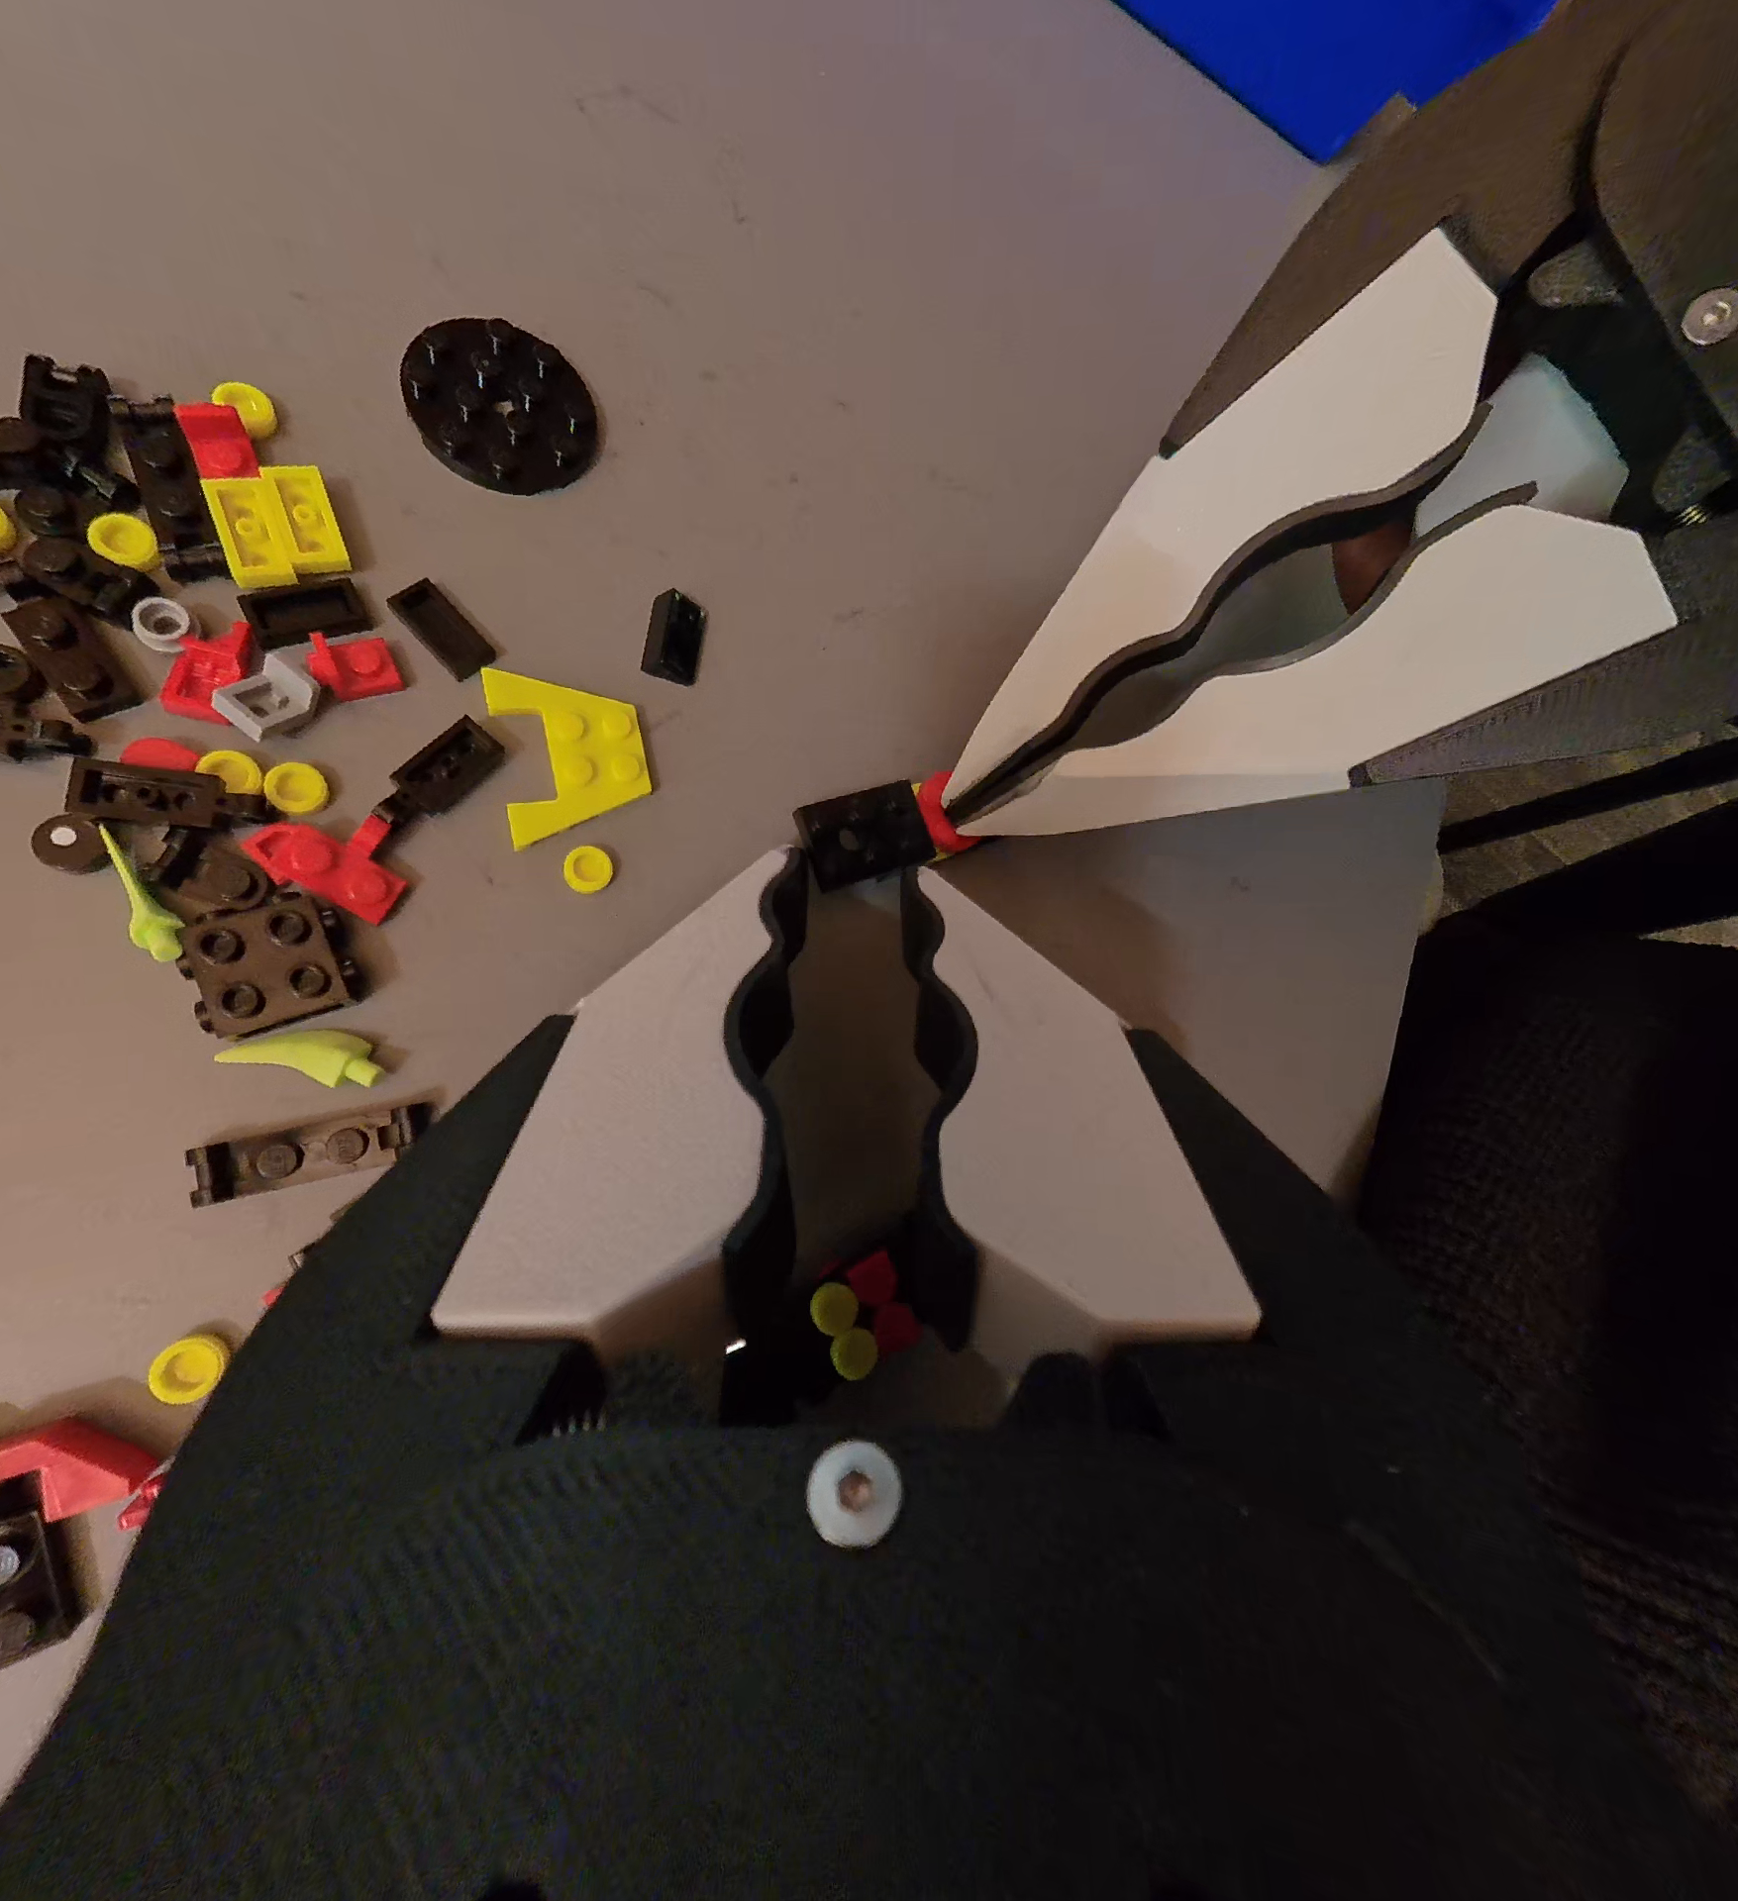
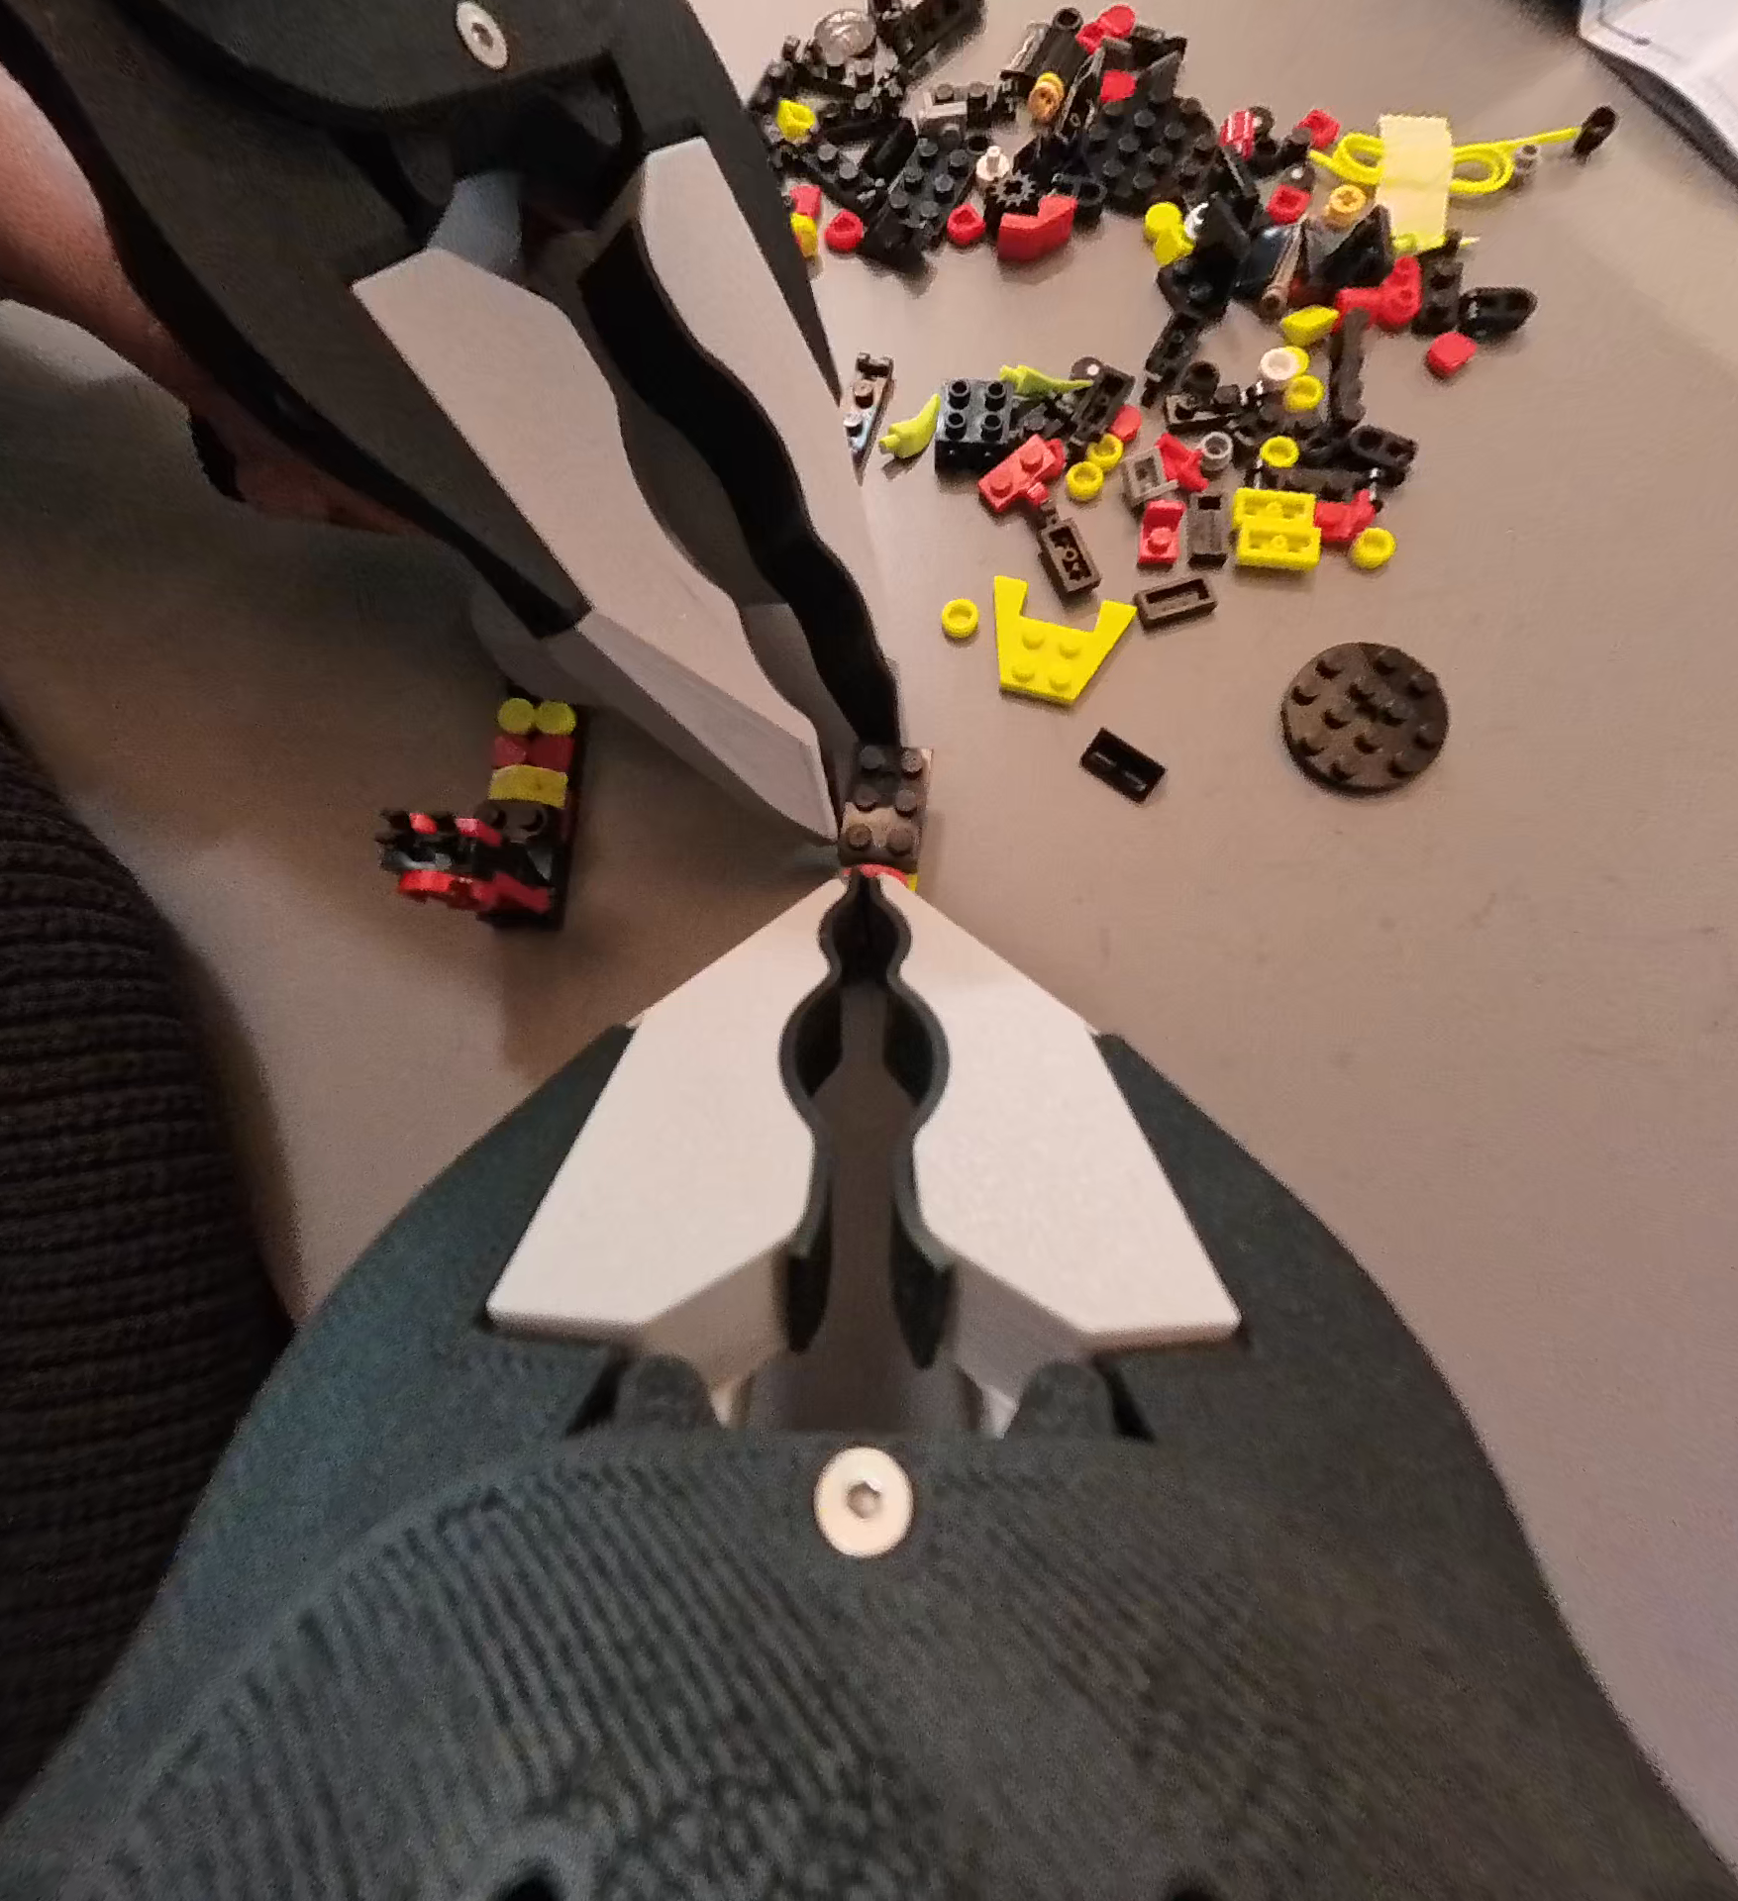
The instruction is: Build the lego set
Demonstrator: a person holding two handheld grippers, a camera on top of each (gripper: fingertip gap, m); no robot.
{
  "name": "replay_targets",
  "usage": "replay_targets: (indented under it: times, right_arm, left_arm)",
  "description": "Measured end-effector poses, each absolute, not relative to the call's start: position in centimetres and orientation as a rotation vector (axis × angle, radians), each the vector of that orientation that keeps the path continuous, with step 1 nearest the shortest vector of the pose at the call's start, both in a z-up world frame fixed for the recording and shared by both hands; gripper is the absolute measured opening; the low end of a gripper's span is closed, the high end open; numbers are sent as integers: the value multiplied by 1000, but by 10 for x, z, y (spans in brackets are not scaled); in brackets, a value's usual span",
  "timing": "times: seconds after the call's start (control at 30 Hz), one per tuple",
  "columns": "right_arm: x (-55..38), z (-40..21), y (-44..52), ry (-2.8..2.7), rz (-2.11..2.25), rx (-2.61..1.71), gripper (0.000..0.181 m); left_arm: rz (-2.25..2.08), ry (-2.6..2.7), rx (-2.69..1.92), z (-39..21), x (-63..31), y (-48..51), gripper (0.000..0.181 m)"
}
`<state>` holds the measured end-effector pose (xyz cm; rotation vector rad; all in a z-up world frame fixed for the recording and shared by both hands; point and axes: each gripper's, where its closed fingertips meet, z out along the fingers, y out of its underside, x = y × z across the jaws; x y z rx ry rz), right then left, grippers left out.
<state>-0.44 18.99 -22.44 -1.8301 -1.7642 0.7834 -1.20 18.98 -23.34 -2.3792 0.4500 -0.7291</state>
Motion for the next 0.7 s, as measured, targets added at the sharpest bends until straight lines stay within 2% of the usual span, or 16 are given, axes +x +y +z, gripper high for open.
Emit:
replay_targets:
  times: [0.7]
  right_arm:
    - [-4, -227, 188, -1734, 929, -1958, 0]
  left_arm:
    - [-734, 431, -2376, -234, -13, 191, 15]
